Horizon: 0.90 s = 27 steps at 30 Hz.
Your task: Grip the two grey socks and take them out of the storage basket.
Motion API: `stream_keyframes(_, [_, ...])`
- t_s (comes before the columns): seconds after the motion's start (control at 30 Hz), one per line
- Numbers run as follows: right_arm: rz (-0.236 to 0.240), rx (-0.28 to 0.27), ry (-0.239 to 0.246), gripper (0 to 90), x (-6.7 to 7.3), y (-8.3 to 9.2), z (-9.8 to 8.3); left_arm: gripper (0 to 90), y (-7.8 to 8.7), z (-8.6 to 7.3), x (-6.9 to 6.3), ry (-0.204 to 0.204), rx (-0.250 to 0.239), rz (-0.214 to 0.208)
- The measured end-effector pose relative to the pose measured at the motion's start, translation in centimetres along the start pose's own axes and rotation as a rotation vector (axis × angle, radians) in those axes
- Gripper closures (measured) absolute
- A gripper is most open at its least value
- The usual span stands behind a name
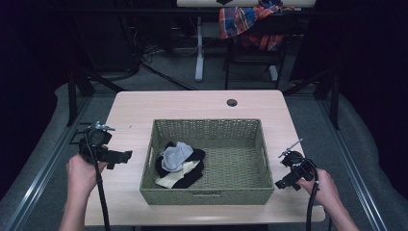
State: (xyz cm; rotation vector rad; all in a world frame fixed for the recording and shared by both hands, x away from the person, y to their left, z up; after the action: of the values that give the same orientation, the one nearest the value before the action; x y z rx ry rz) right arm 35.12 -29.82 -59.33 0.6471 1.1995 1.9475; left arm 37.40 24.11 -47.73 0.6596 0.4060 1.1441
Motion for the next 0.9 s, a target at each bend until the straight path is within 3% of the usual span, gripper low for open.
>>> stream_keyframes(0.2, [-0.003,0.010,0.009,9.0,0.0,0.0,0.0,0.0,-0.2,1.8,-1.8,-0.042,-0.012,-0.037])
stream_keyframes(0.4, [0.008,0.008,0.002,9.1,-0.1,-0.1,-0.1,0.0,-0.7,3.4,-3.5,-0.087,-0.040,-0.047])
stream_keyframes(0.7, [0.001,-0.008,-0.004,9.1,-0.1,-0.2,-0.1,0.0,-1.7,4.5,-5.1,-0.128,-0.033,-0.070])
stream_keyframes(0.77, [0.011,0.011,0.008,9.1,-0.1,-0.1,-0.1,0.0,-2.1,4.8,-5.6,-0.134,-0.034,-0.078])
stream_keyframes(0.9, [0.010,0.009,0.006,9.1,-0.1,-0.1,-0.1,0.0,-3.2,5.3,-6.9,-0.173,-0.017,-0.102])
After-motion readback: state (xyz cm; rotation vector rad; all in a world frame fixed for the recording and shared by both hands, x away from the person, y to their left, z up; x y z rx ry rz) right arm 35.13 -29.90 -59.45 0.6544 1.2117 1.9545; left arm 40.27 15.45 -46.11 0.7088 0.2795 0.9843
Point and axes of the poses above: each handheld gripper's, and its own axes: y roughly backward along the jaws, z roughly out of its top, x roughly to its left, the point moved 7 cm from there along -y, roughly forward along the jaws, and after that the axes turned 14 degrees about -x, right-handed, at the moved point
